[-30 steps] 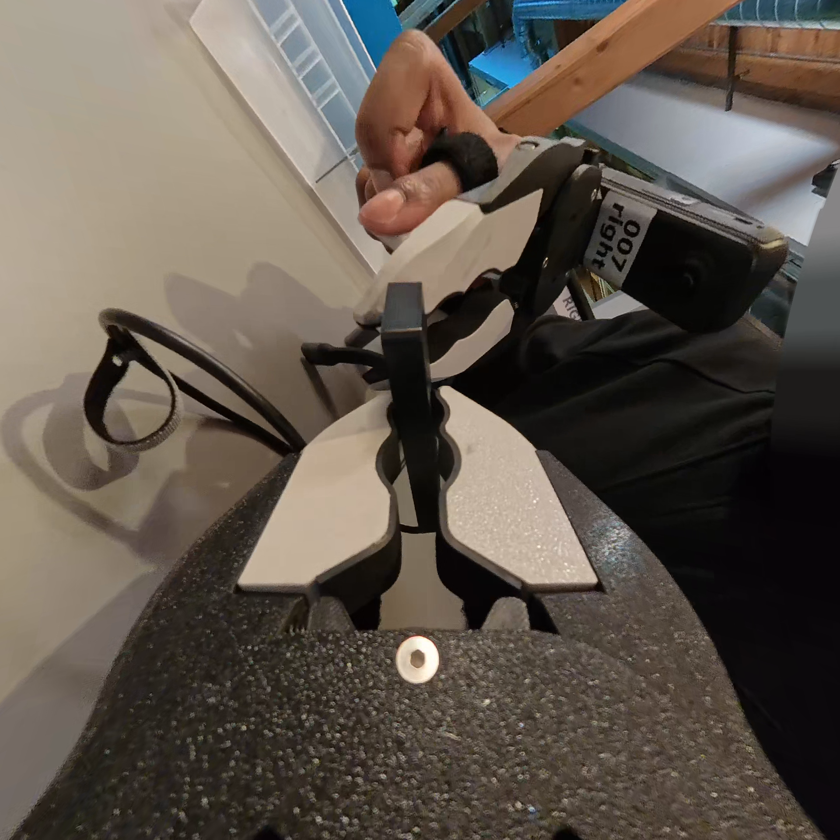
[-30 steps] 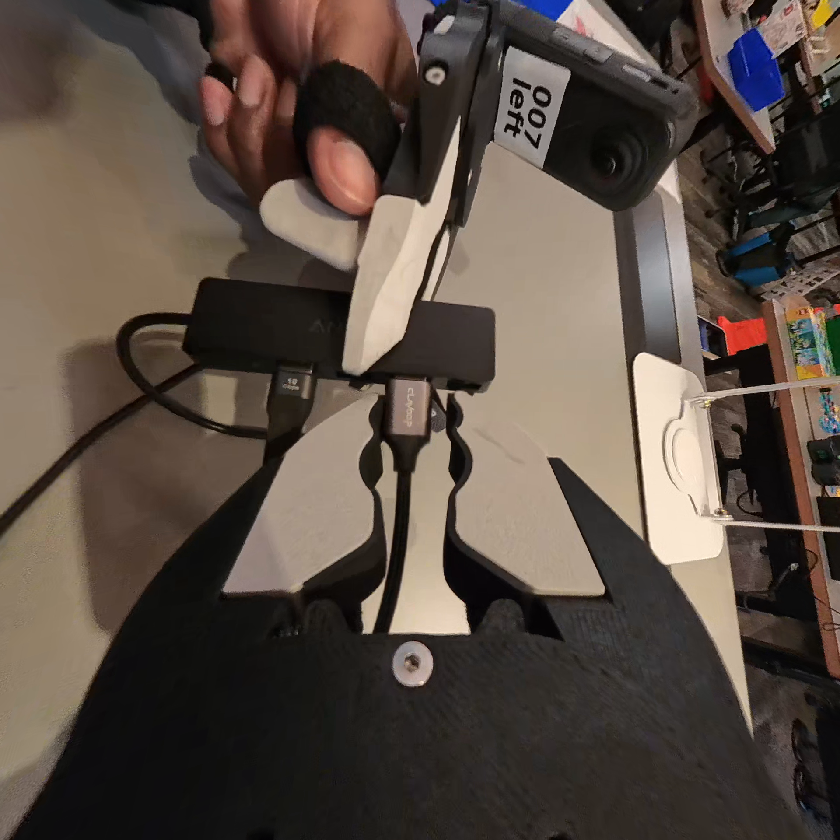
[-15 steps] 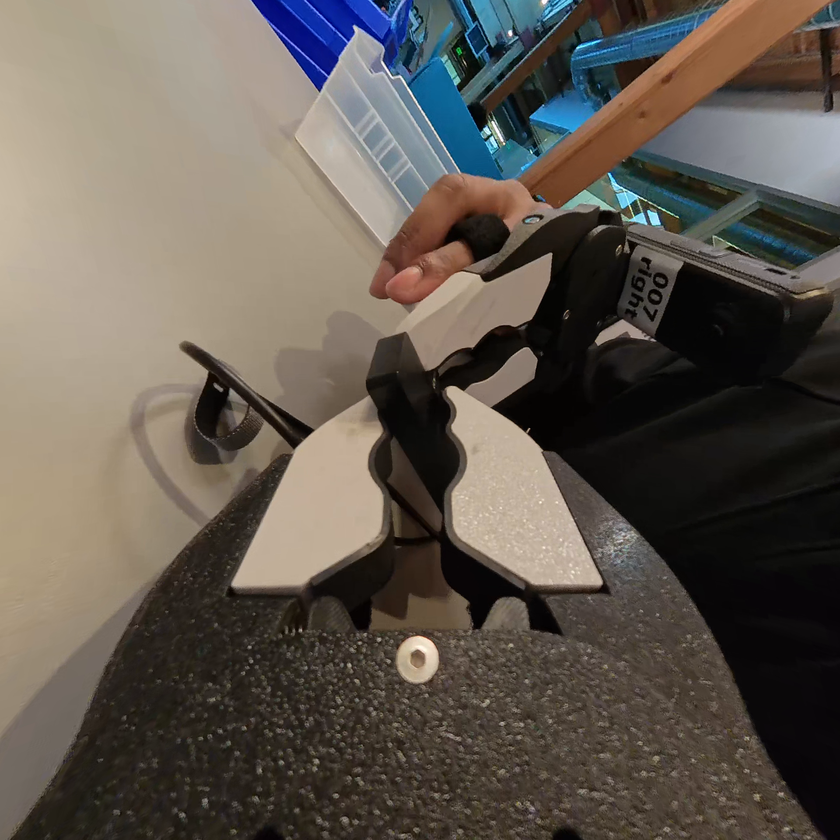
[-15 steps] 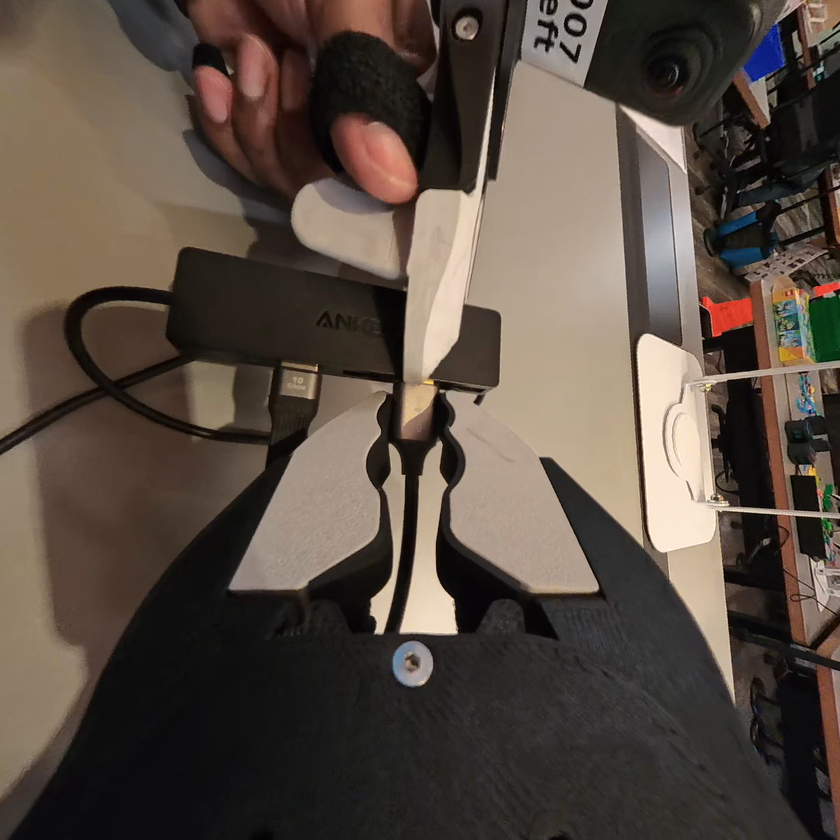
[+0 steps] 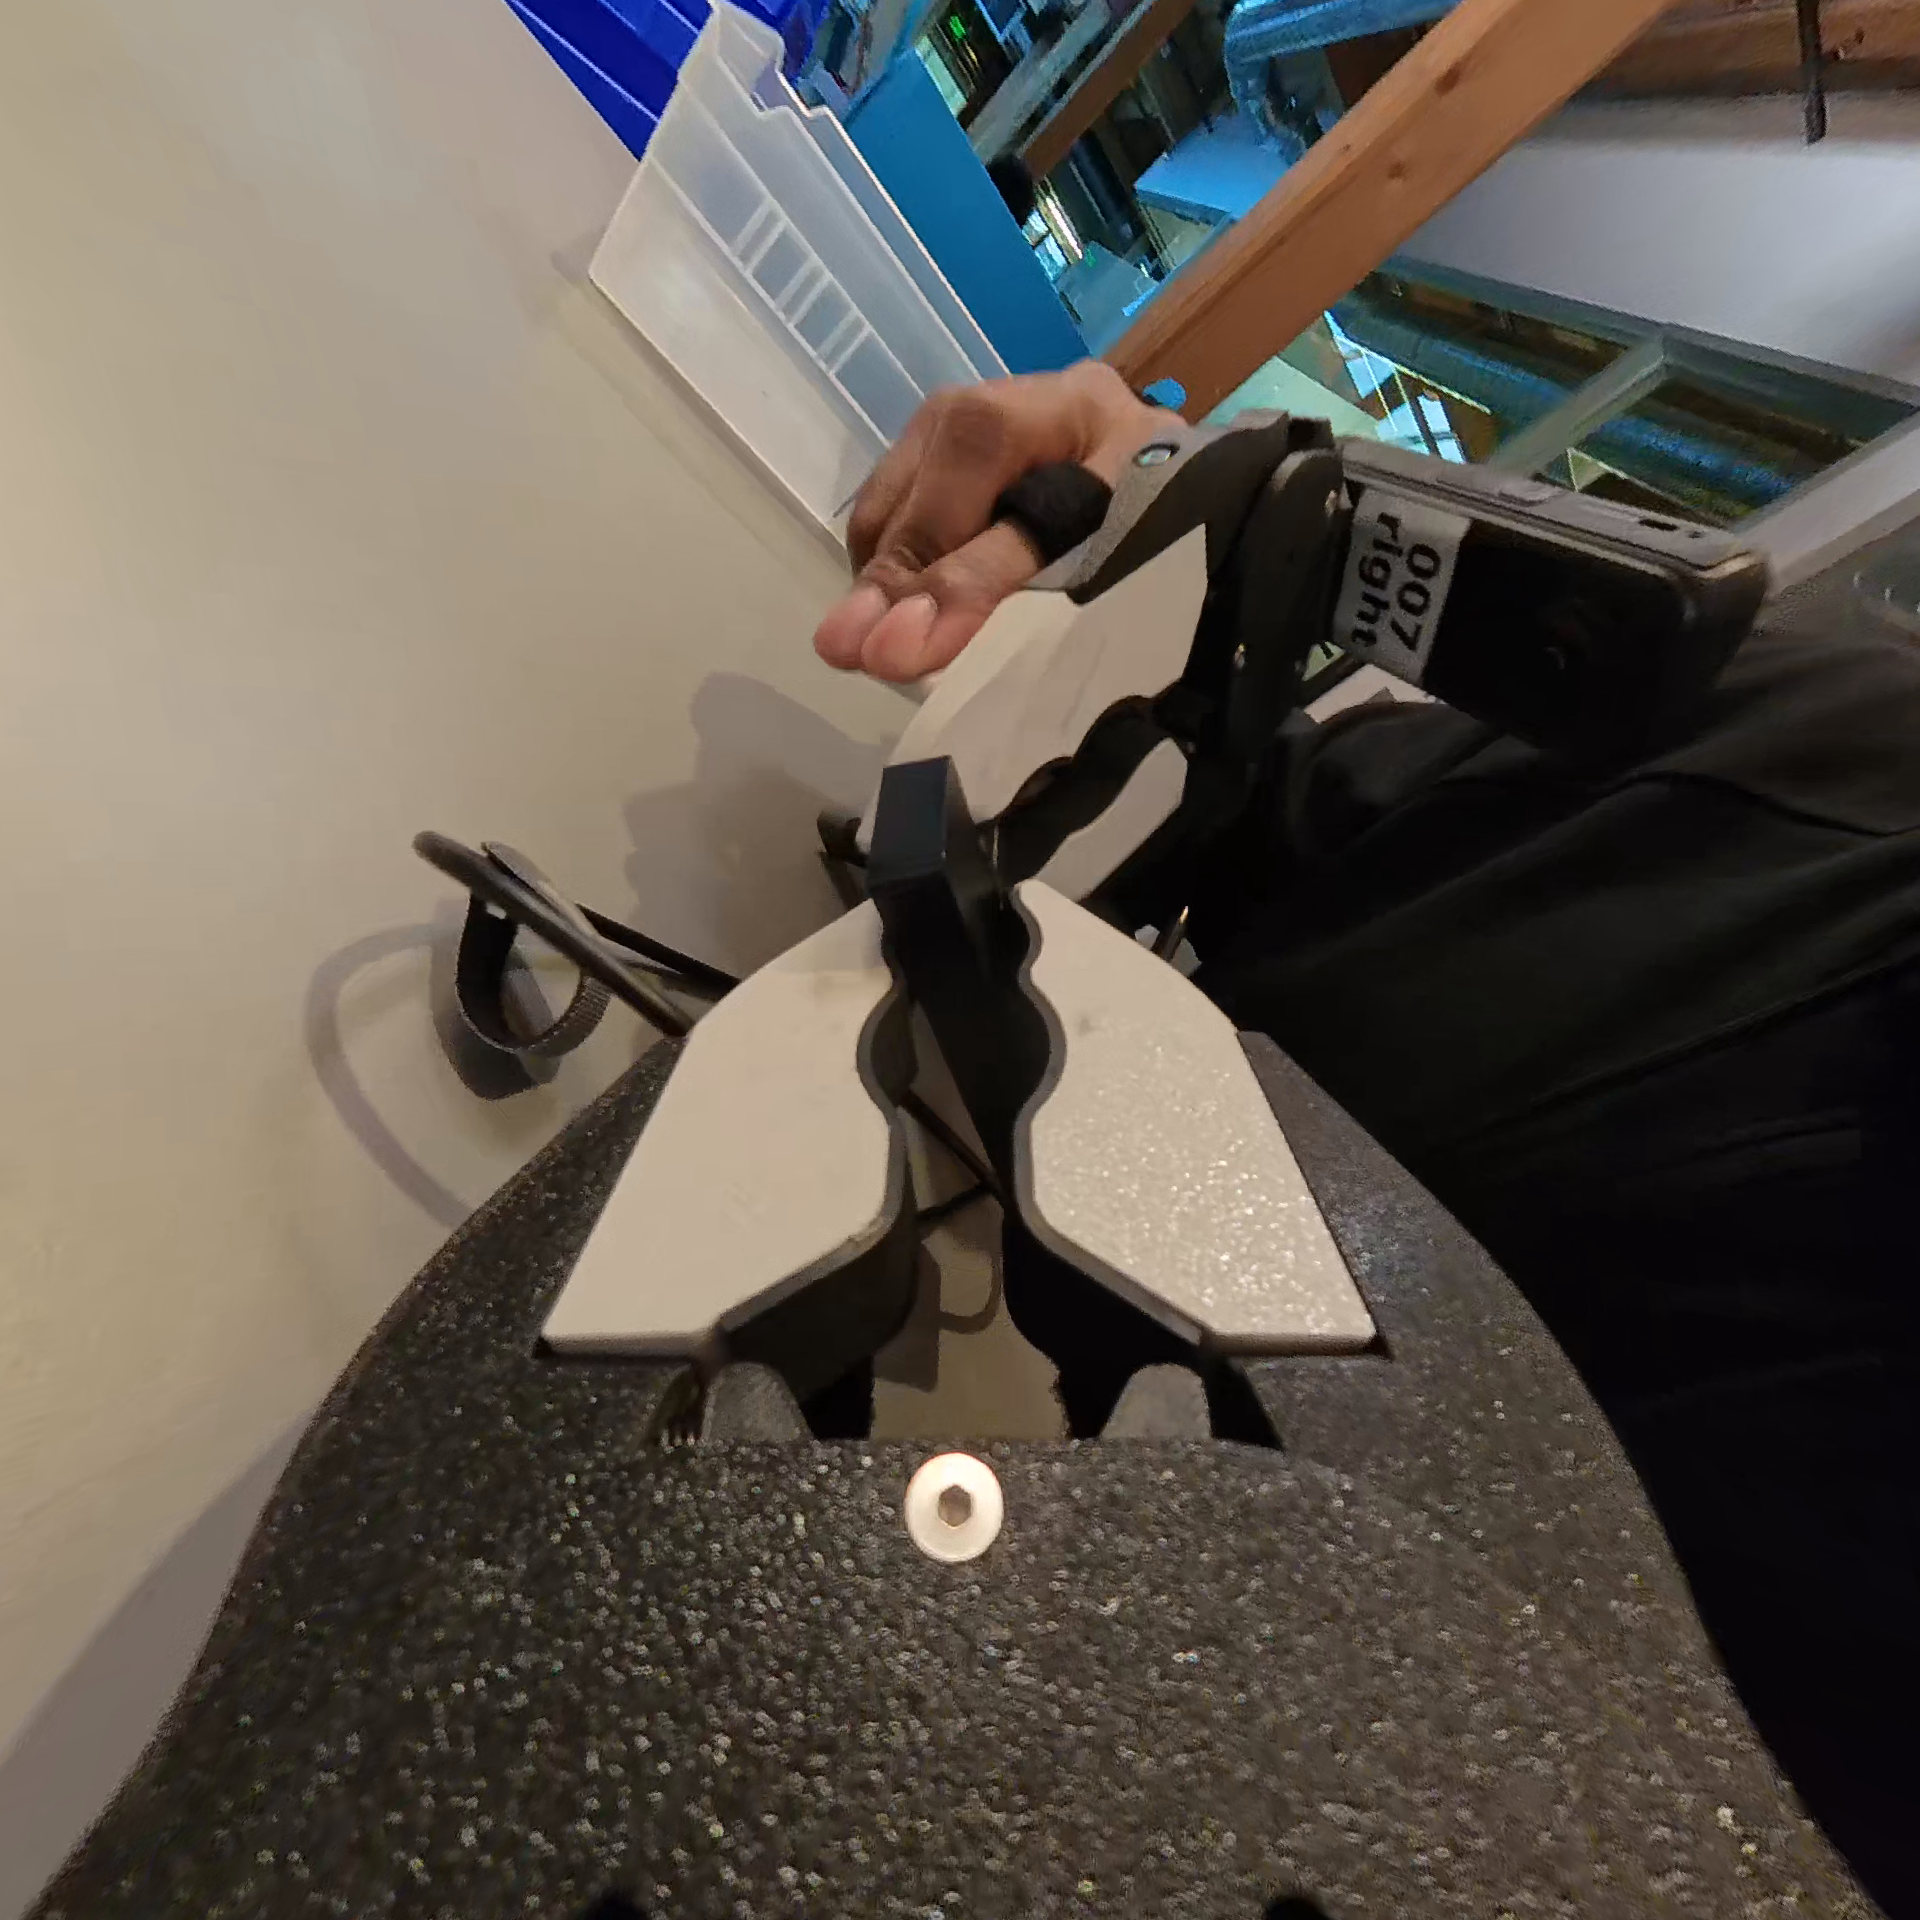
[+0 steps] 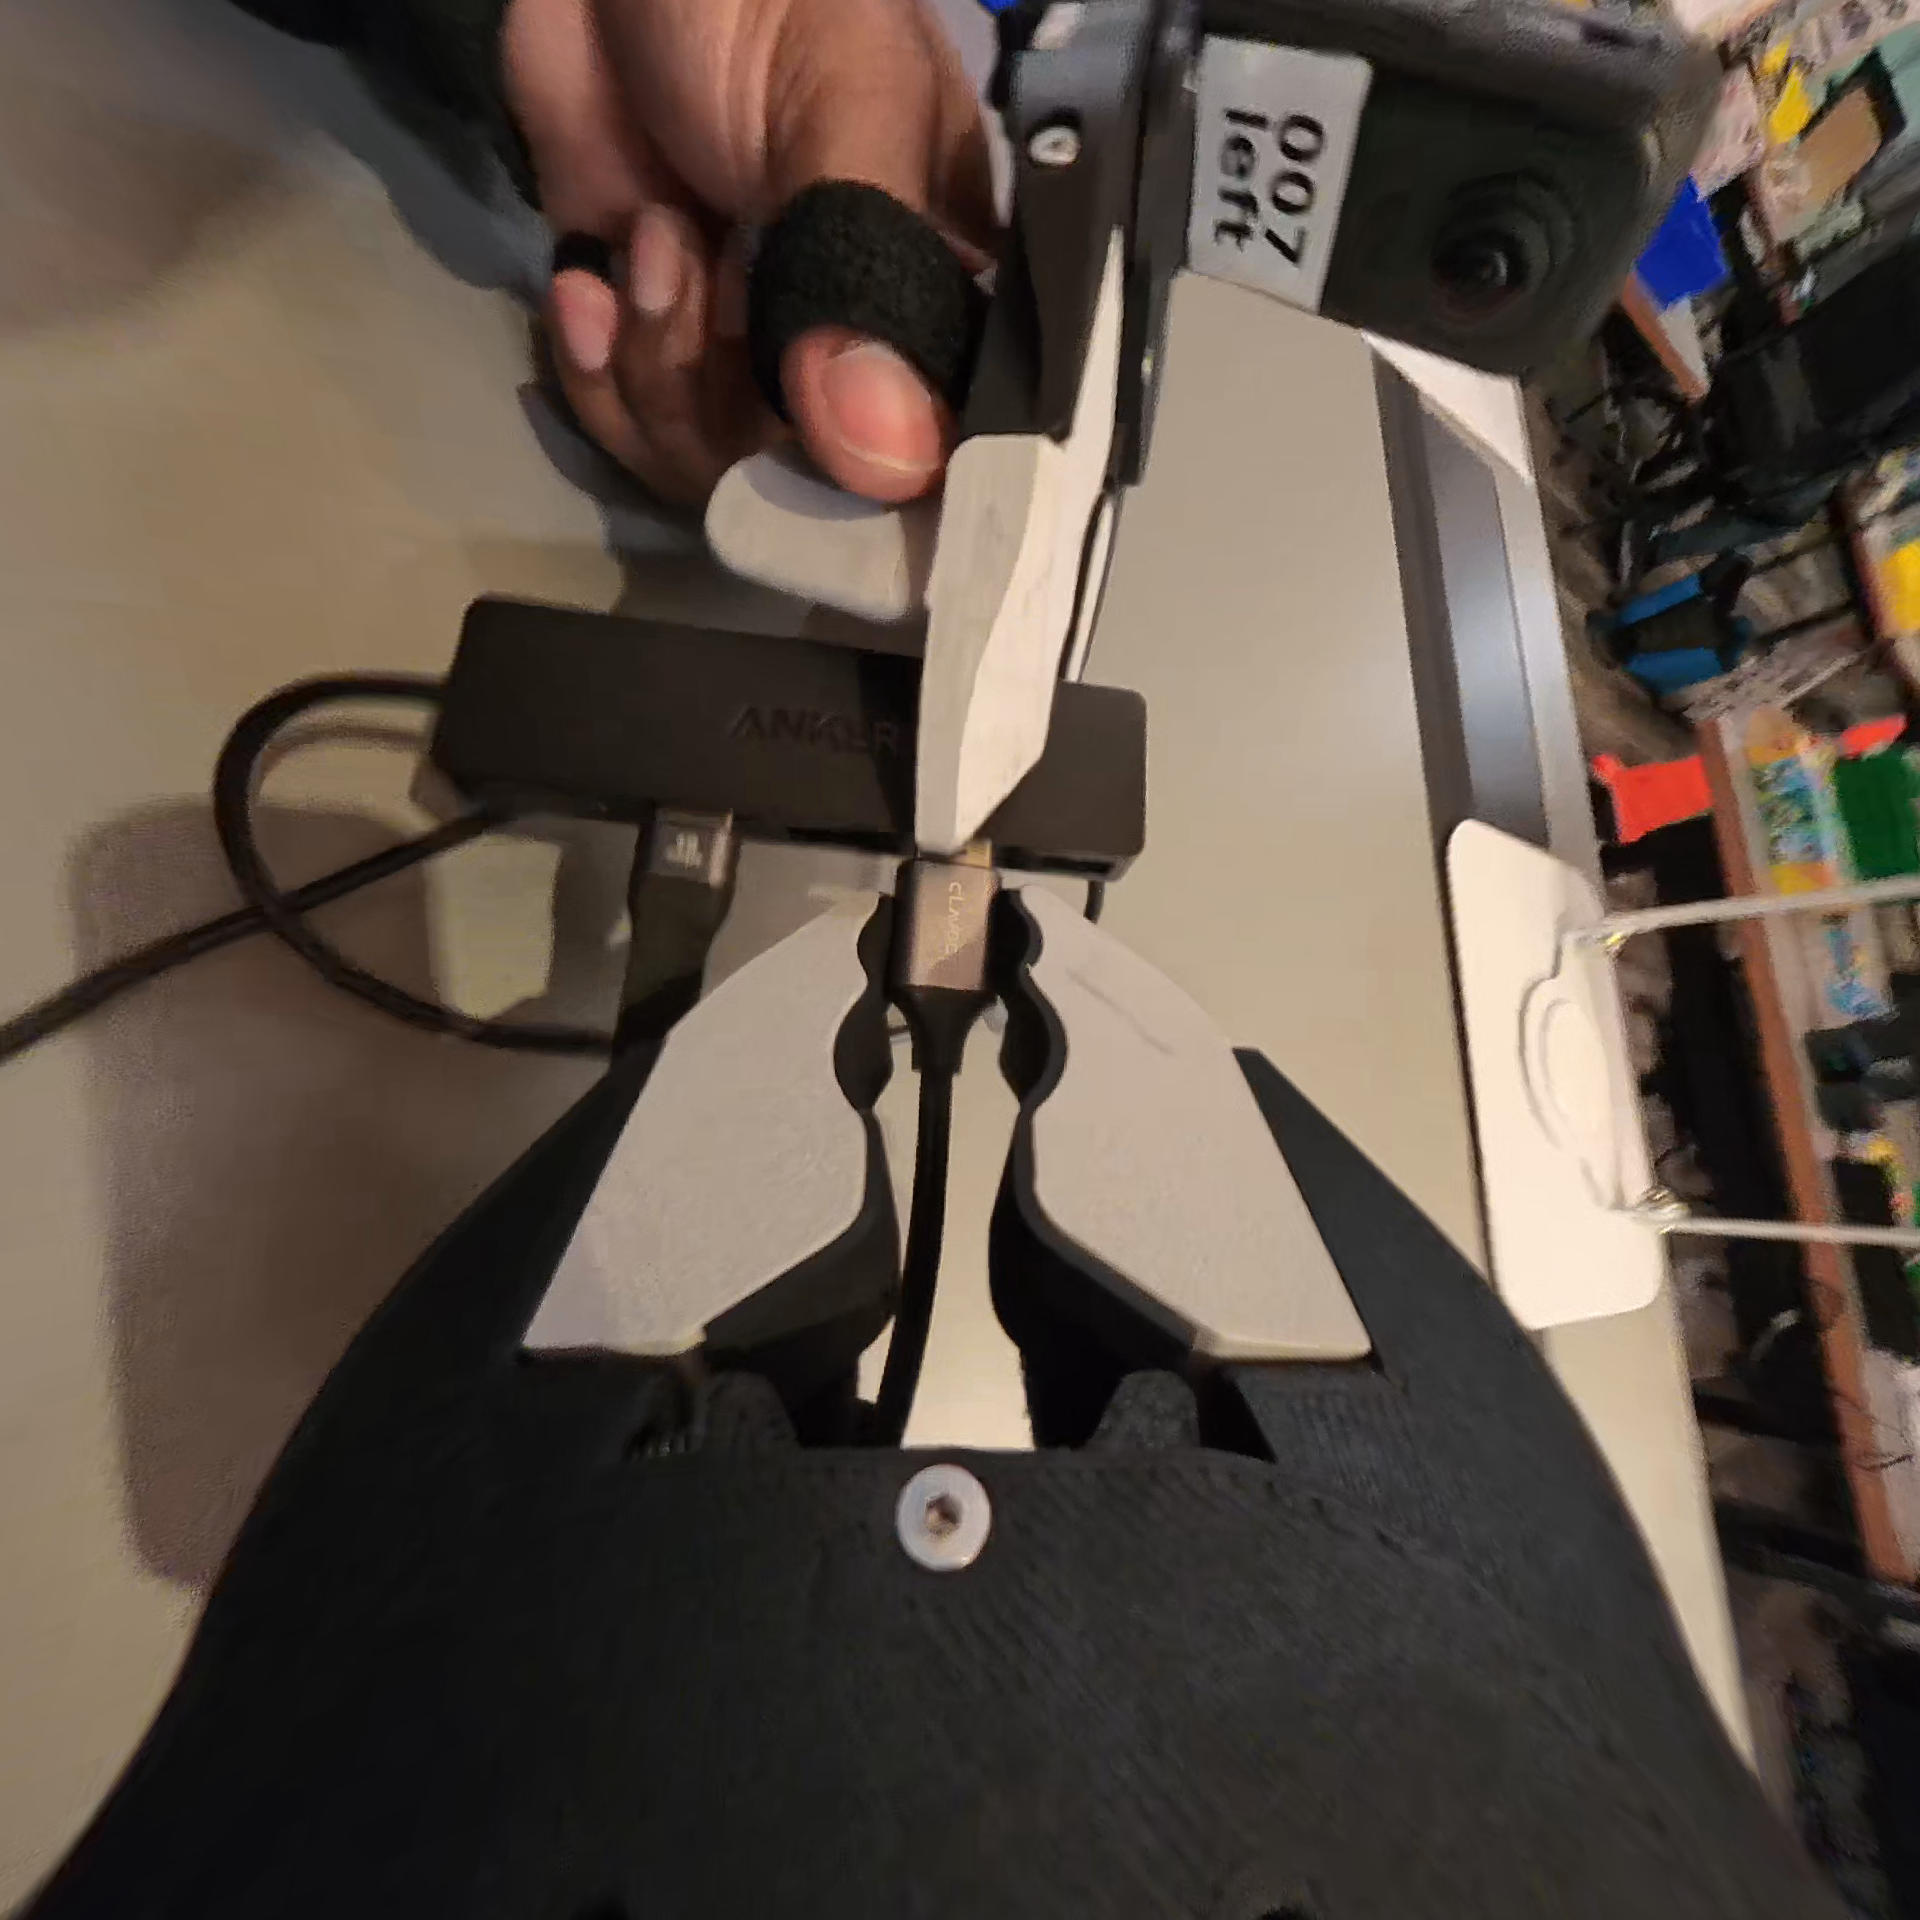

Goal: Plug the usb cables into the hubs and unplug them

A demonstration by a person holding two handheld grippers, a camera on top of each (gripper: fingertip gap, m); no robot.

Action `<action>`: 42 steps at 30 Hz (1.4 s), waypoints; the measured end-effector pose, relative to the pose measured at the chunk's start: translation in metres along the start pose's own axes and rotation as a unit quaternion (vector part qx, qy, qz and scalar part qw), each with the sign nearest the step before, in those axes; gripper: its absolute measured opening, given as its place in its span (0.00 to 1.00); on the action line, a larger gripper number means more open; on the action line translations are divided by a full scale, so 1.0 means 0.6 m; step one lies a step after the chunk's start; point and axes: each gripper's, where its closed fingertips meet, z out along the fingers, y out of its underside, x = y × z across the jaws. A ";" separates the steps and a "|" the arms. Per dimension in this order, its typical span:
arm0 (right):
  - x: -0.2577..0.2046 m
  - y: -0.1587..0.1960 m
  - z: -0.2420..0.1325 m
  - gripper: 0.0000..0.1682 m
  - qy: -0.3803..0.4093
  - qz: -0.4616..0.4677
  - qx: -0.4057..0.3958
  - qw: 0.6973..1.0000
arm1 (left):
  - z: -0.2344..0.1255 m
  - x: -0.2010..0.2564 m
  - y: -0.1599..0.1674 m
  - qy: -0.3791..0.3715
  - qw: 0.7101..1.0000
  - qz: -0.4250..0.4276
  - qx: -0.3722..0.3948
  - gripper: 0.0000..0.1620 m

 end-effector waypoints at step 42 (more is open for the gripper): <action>0.012 0.495 -0.614 0.10 0.426 0.493 -0.292 0.700 | -0.066 -0.048 -0.020 -0.066 0.997 -0.002 0.035 0.08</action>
